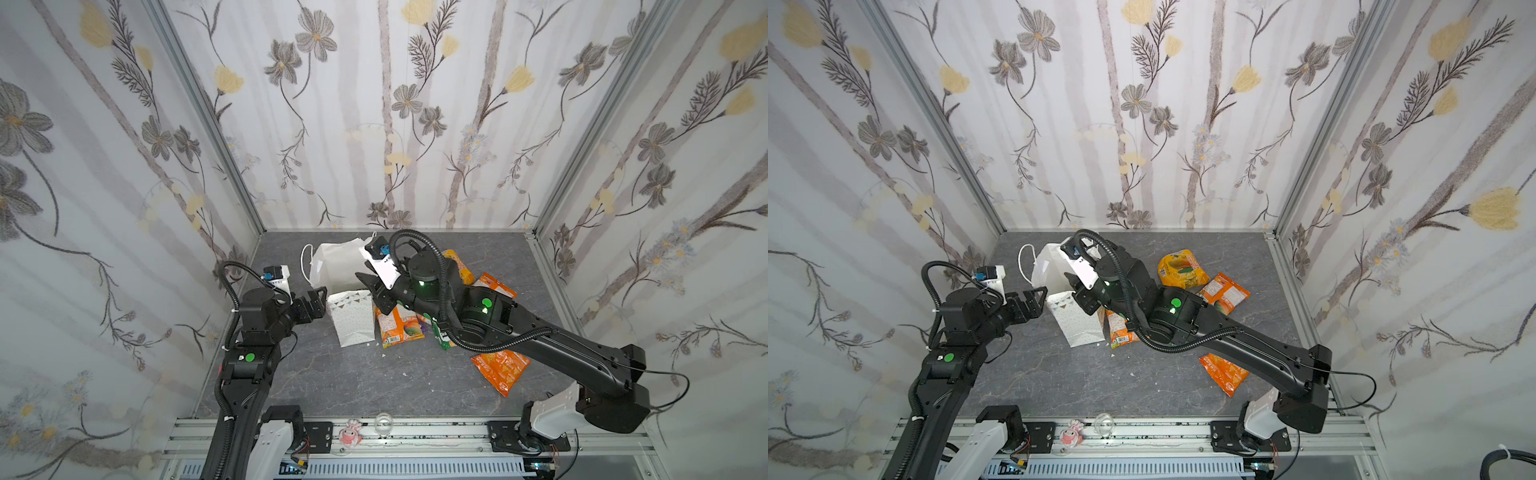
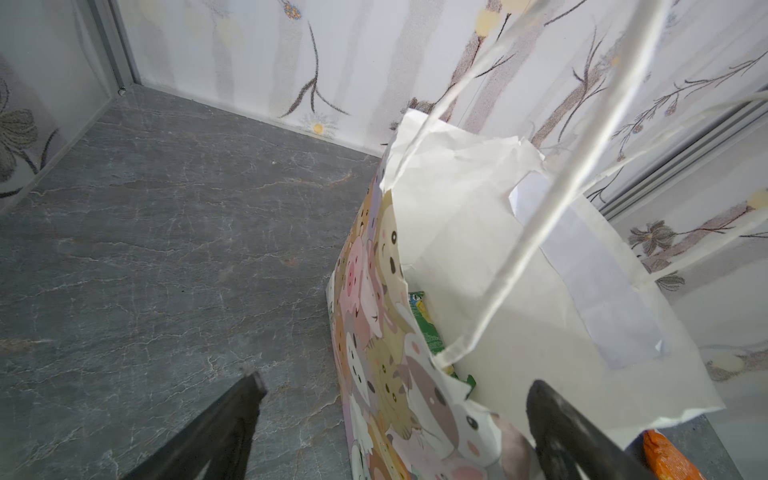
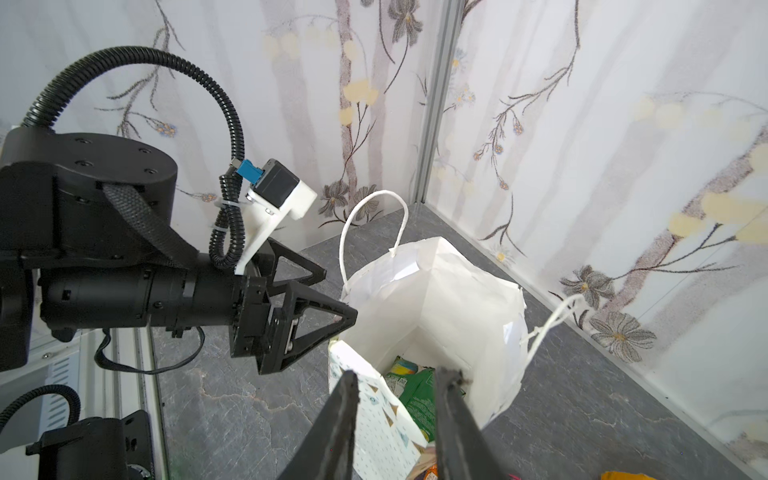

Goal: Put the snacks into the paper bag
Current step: 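Withdraw the right gripper from the paper bag back toward the snack pile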

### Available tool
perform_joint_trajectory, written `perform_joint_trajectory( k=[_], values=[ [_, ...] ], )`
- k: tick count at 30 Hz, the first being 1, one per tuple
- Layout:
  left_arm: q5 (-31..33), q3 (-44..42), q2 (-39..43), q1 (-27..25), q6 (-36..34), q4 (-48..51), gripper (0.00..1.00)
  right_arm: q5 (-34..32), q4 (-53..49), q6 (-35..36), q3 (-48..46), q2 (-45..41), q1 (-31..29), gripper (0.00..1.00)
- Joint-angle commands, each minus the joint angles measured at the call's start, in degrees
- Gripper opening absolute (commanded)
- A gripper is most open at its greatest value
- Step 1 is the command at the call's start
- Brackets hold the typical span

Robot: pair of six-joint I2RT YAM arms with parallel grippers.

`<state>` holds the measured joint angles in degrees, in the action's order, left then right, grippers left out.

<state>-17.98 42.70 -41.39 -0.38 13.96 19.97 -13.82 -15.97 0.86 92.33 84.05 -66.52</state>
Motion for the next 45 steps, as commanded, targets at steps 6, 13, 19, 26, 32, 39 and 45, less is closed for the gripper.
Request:
perform_joint_trajectory(
  k=[6,13,19,26,32,39,45],
  values=[
    [1.03,0.15,-0.62,0.03,0.06,-0.30,1.00,-5.77,7.45,-8.83,-17.49,-13.94,-0.01,0.35],
    [3.33,0.28,0.33,0.07,0.21,-0.02,1.00,-5.24,7.33,-14.25,-29.35,-24.01,0.60,0.37],
    [4.36,0.13,0.37,0.07,0.14,-0.02,1.00,-6.24,5.68,-20.17,-35.62,-27.49,1.06,0.38],
    [3.40,-0.23,1.13,0.22,0.33,-0.95,1.00,-6.99,2.59,-26.23,-40.92,-30.76,1.04,0.39],
    [2.94,-0.49,2.19,0.35,0.46,-1.55,1.00,-7.04,-0.63,-30.08,-45.49,-31.22,2.10,0.47],
    [3.26,-0.26,2.58,0.38,0.58,-1.43,1.00,-6.57,-6.74,-35.35,-45.33,-29.12,3.03,0.50],
    [5.12,-0.26,3.93,0.65,0.66,-1.26,1.00,-6.19,-7.51,-35.85,-47.34,-28.06,7.39,0.51]
  ],
)
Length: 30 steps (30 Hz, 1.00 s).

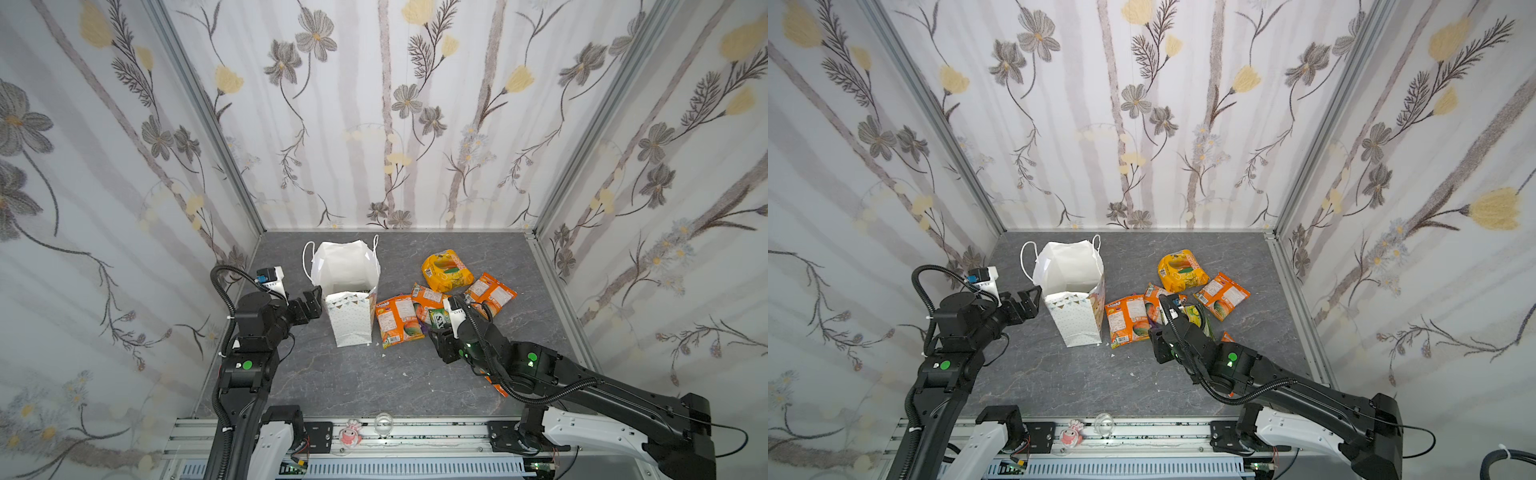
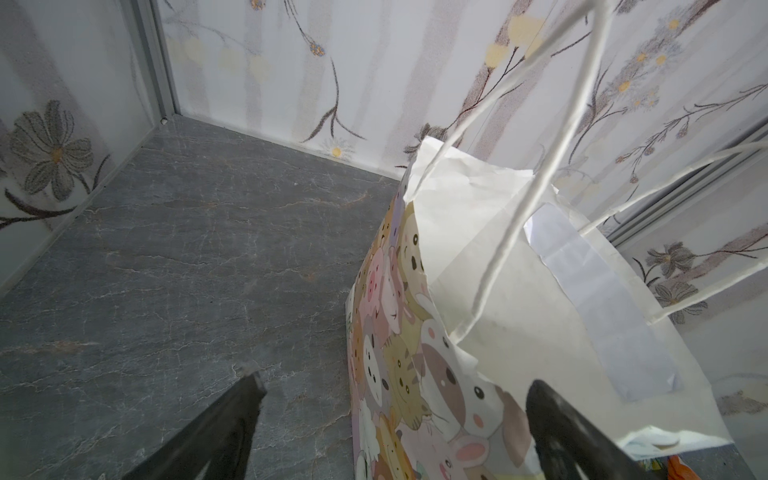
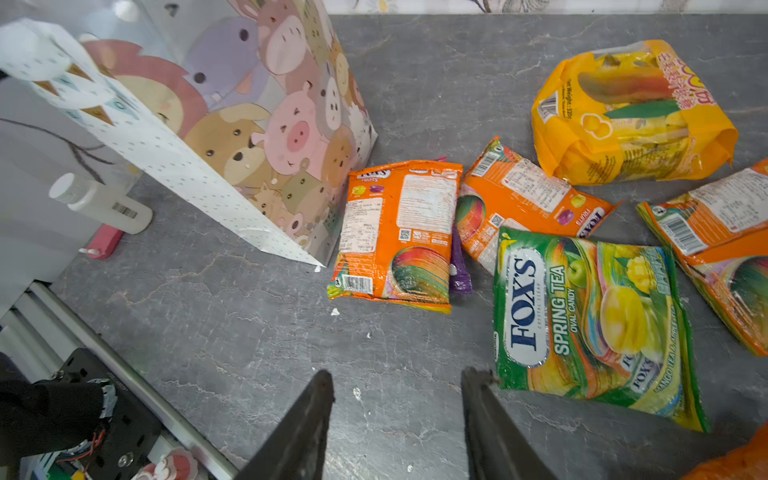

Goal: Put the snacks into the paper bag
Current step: 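Withdraw the right gripper from the paper bag back toward the snack pile, then lower the open right gripper onto the orange fruit-candy bag's edge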

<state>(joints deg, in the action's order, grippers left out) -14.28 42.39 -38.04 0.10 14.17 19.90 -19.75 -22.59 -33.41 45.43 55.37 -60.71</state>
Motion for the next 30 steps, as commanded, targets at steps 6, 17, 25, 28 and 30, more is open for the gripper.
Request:
perform_joint_trajectory(
  k=[6,17,25,28,30],
  values=[
    [0.34,0.06,0.61,0.30,0.26,-1.52,1.00,3.34,3.55,-0.08,-4.59,3.11,5.15,0.53],
    [-0.50,5.35,-4.98,0.34,0.83,-4.43,1.00,13.95,15.83,2.61,-7.58,12.74,7.18,0.67],
    [2.69,3.25,-3.60,0.32,0.24,-3.53,1.00,17.85,24.97,2.31,-12.29,14.01,9.78,0.78],
    [3.52,2.71,-2.09,0.34,0.79,-4.49,1.00,20.99,28.92,2.36,-13.96,15.18,12.21,0.79],
    [3.17,2.73,-2.63,0.34,0.81,-4.58,1.00,22.46,30.80,2.24,-14.39,16.55,13.26,0.80]
  ],
)
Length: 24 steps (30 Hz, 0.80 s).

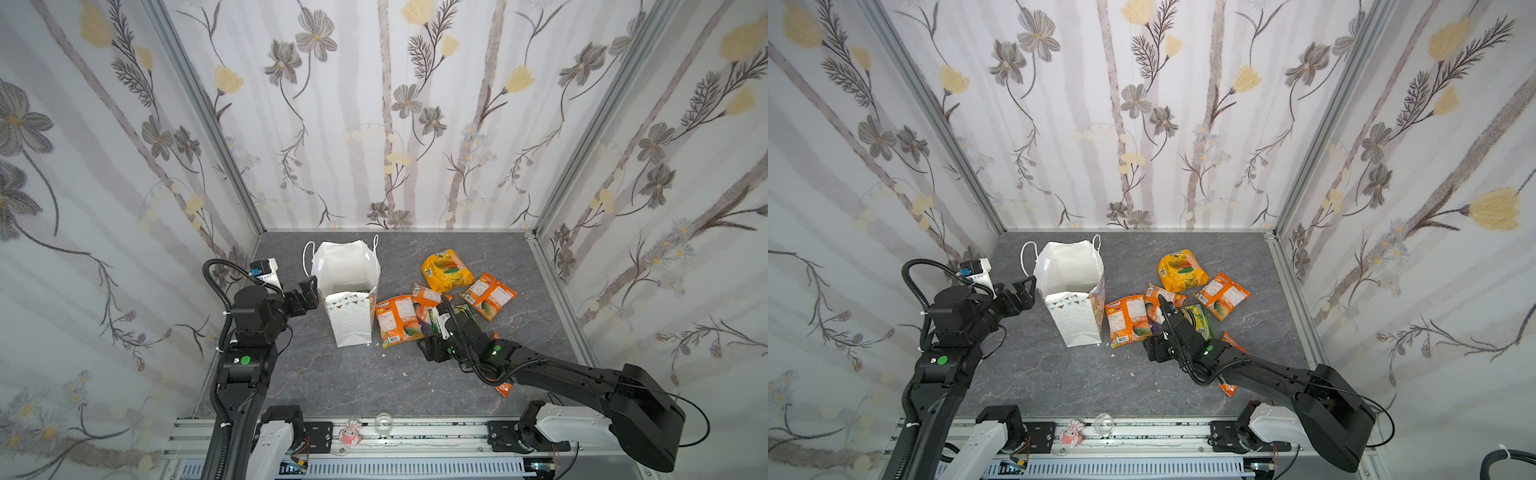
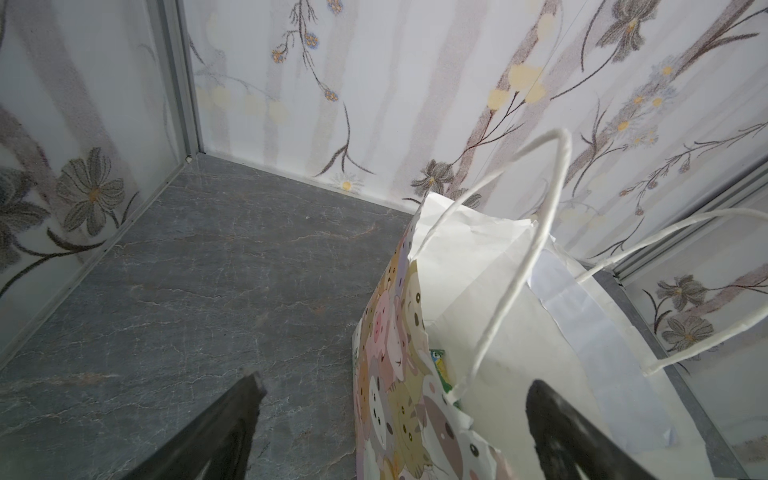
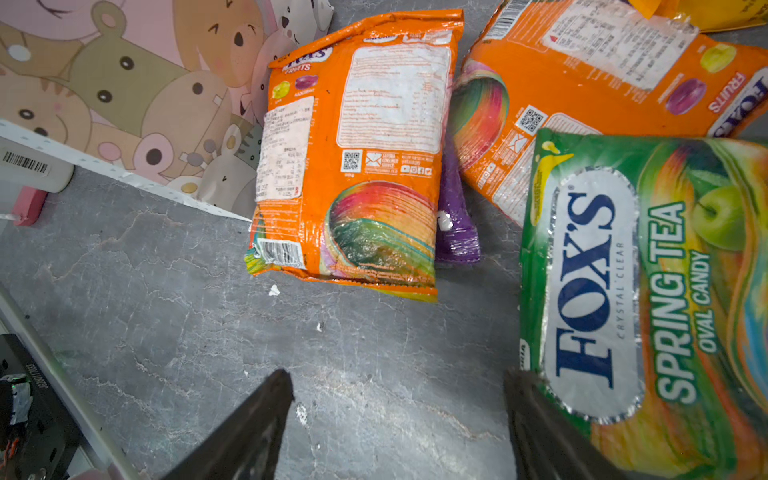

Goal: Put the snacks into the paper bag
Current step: 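Lower the open right gripper onto the orange fruit-candy bag's edge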

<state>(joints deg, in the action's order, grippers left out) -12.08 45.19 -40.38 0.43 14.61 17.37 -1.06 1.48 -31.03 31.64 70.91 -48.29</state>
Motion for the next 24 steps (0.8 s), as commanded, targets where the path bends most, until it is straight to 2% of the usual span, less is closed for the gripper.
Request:
perform_joint_trajectory(
  k=[1,9,14,16,20,24],
  values=[
    [1.00,0.27,-0.86,0.01,0.34,-1.63,1.00,4.12,7.62,-0.20,-0.70,1.66,0.91,0.80],
    [-4.02,1.32,-3.91,0.02,0.42,-3.77,1.00,6.33,10.78,-0.46,-1.93,4.13,4.44,0.82],
    [-11.74,2.08,-6.42,0.01,1.38,-5.21,1.00,9.72,15.00,-0.37,-4.09,4.18,6.27,0.82],
    [-13.01,2.27,-6.97,-0.03,2.46,-6.99,1.00,10.64,16.91,-0.67,-4.39,4.91,6.28,0.82],
    [-8.63,2.23,-6.94,0.01,2.45,-6.42,1.00,11.66,17.87,-0.51,-3.38,7.51,6.28,0.81],
    [-7.36,0.91,-5.71,0.00,2.11,-5.47,1.00,11.31,18.56,-0.41,-2.73,9.60,6.31,0.81]
  ],
)
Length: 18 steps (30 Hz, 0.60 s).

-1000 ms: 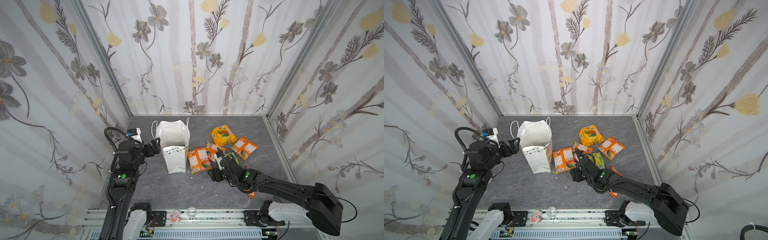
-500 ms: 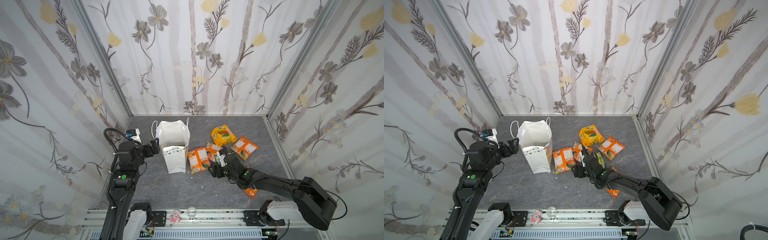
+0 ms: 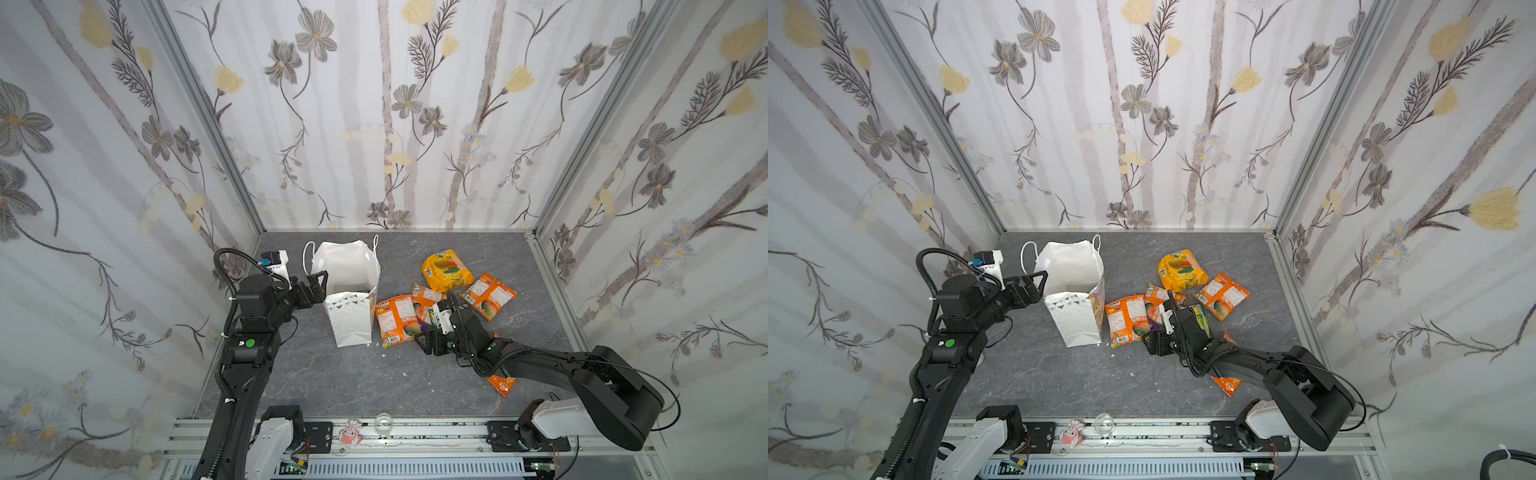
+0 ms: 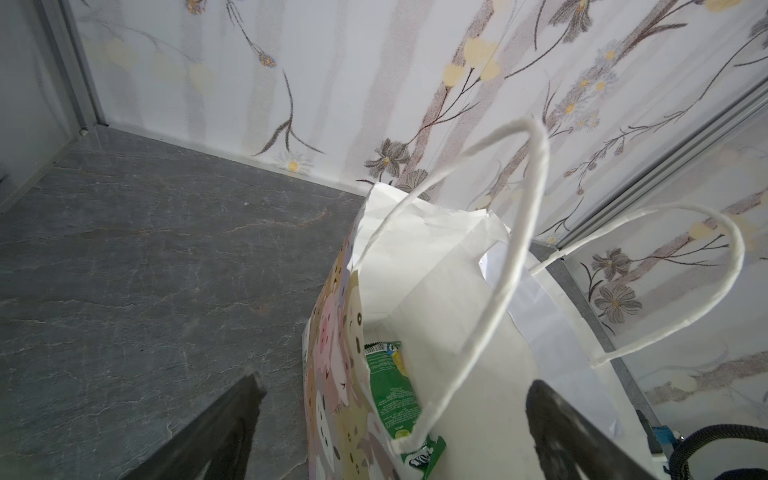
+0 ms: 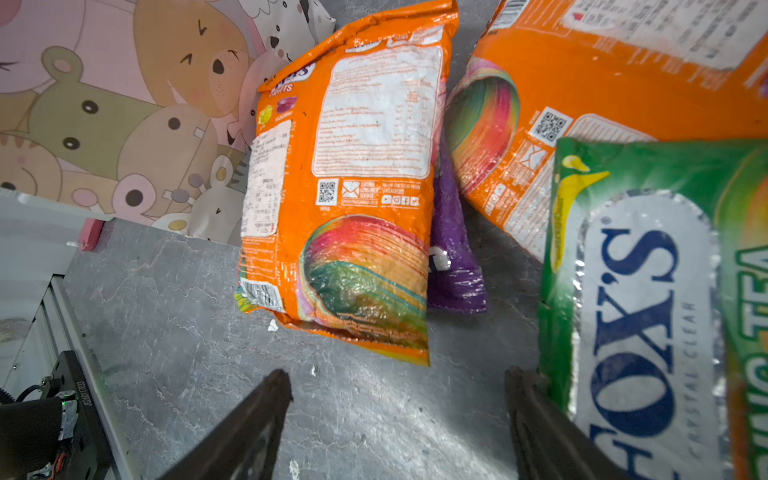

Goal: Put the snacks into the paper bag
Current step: 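Lower the open right gripper onto the orange fruit-candy bag's edge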

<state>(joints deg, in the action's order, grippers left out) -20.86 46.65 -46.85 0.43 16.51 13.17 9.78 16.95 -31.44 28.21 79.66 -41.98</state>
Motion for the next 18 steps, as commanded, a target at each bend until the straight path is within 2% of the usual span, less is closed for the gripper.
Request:
perform_joint_trajectory(
  k=[1,7,18],
  values=[
    [1.35,-1.01,1.09,-0.05,0.50,-1.37,1.00,0.25,3.26,0.06,0.89,1.32,0.03,0.81],
    [1.06,-2.18,1.81,-0.03,1.46,-1.66,1.00,2.67,6.07,-0.53,2.21,4.53,0.03,0.79],
    [0.12,-2.39,1.59,-0.05,1.59,-2.11,1.00,2.27,4.70,0.64,4.40,8.17,0.05,0.78]
  ],
)
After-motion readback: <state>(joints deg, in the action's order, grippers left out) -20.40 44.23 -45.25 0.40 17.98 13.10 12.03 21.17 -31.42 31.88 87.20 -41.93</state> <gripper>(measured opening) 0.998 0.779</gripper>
